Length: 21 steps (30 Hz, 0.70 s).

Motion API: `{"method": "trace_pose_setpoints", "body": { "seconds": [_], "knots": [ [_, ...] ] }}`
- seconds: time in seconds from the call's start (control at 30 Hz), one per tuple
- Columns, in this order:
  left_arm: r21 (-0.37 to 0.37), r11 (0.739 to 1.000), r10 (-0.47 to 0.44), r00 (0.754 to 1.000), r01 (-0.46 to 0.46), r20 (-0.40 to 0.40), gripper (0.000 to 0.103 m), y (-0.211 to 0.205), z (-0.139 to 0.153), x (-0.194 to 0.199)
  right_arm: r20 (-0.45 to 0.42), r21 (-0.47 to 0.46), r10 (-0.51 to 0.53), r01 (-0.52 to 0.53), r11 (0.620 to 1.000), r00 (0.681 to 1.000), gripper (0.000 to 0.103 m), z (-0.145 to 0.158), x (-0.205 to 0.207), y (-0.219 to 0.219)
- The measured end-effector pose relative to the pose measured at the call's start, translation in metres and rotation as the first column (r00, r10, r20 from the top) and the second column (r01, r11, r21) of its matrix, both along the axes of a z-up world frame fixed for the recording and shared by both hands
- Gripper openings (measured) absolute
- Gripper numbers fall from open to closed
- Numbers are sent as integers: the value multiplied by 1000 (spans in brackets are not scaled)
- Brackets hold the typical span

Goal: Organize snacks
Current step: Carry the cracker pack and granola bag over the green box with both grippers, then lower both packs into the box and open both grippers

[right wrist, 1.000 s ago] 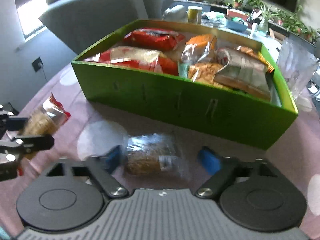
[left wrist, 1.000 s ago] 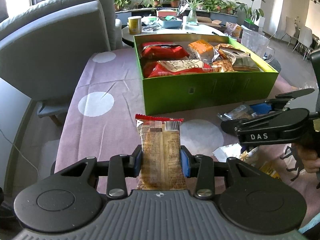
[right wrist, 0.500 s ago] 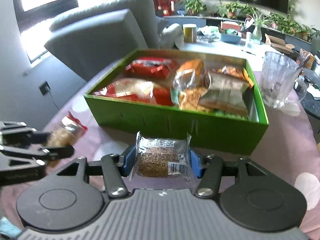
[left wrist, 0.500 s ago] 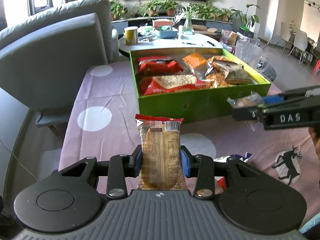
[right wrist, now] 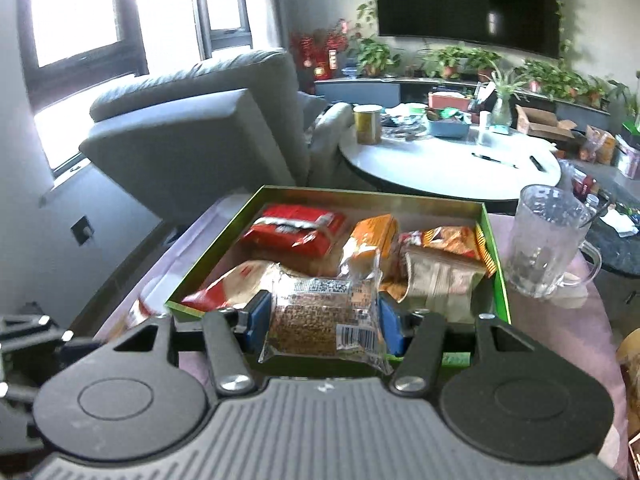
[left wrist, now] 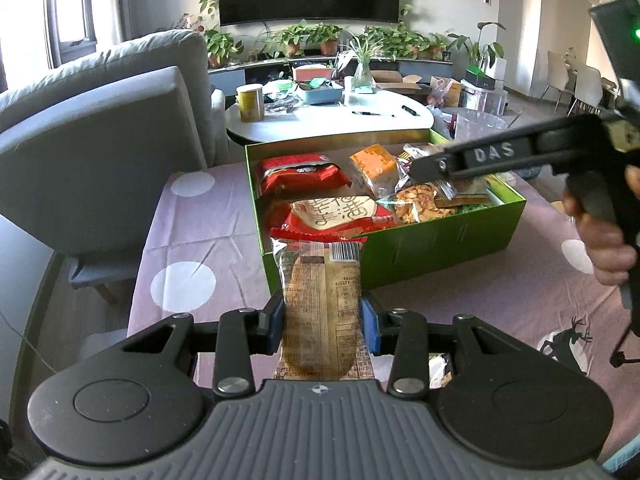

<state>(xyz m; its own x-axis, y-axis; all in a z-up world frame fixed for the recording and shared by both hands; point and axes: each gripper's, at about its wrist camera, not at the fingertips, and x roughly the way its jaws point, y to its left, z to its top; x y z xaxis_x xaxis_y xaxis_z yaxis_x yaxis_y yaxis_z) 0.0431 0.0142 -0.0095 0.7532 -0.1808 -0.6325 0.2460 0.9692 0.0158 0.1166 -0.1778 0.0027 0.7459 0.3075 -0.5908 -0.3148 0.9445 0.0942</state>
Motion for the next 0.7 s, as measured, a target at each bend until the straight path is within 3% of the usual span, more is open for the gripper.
{"method": "trace_pose_setpoints", "body": {
  "seconds": [0.7],
  "knots": [
    [27,999,-28,999,28,29,36,-19,15,37,-61,50,-13,16,999,998,64,-20,30,-2]
  ]
}}
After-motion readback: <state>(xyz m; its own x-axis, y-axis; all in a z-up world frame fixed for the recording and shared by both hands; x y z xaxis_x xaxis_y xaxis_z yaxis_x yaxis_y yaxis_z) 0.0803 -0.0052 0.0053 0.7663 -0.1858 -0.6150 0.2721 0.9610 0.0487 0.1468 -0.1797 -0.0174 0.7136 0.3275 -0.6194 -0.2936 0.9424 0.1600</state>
